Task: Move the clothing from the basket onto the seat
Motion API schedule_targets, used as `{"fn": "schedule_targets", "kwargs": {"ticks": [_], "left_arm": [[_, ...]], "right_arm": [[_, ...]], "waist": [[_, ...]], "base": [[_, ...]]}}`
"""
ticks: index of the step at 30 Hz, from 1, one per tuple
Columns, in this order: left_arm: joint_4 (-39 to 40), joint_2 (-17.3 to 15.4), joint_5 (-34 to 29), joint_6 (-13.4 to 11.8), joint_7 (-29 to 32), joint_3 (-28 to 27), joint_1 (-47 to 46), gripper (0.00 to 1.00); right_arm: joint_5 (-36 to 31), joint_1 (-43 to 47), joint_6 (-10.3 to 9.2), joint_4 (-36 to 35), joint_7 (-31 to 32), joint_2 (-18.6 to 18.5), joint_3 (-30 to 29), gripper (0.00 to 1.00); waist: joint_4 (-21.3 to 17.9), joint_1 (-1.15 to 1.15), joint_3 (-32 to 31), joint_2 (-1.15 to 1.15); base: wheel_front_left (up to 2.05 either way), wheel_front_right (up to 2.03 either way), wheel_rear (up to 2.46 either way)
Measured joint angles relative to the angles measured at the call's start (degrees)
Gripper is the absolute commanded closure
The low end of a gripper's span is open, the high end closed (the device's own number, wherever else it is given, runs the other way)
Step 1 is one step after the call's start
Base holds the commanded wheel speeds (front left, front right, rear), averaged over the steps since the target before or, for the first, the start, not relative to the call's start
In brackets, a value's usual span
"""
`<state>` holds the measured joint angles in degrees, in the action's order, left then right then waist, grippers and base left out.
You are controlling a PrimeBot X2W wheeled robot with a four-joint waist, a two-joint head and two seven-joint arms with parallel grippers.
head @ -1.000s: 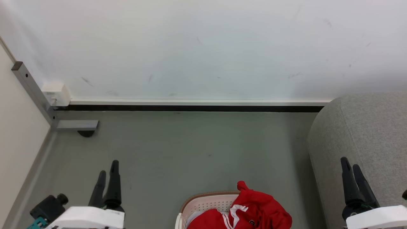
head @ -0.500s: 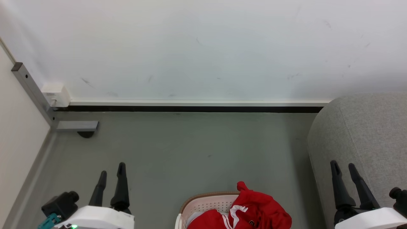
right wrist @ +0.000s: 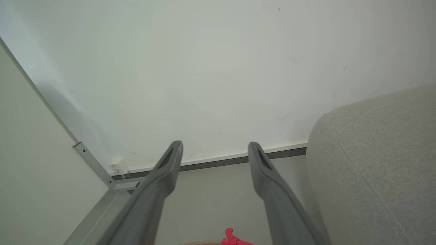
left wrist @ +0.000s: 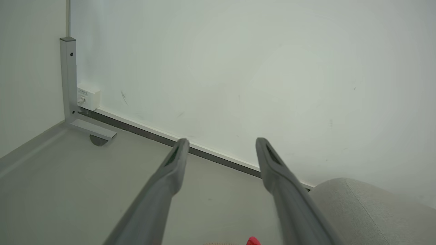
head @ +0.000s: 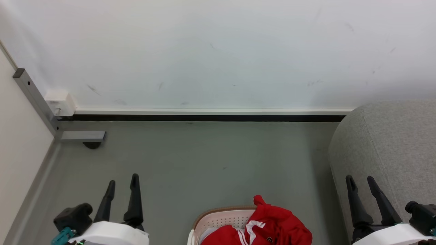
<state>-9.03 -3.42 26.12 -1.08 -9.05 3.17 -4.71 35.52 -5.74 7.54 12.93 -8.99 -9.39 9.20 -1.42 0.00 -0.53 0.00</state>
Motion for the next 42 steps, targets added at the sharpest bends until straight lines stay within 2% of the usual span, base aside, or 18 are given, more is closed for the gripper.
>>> {"fn": "schedule_targets", "kwargs": {"ticks": [20,42], "left_arm": [[0.14,-0.13,-10.85,-0.76,-2.65,1.19,-0.21,0.00],[0.93,0.04,-20.09,-1.34,-5.12,1.78,-0.68,0.00]], "right_arm": [[-6.53,-0.36,0.00,0.83,-2.68,-0.09,0.96,0.00],[-13.34,-1.20,0.00,0.12,-5.17,-0.94,2.25,0.00]], "waist": [[-0.40,0.00,0.08,0.00],[-1.20,0.00,0.12,0.00]], "base": [[0.00,0.00,0.00],[0.00,0.00,0.00]]}}
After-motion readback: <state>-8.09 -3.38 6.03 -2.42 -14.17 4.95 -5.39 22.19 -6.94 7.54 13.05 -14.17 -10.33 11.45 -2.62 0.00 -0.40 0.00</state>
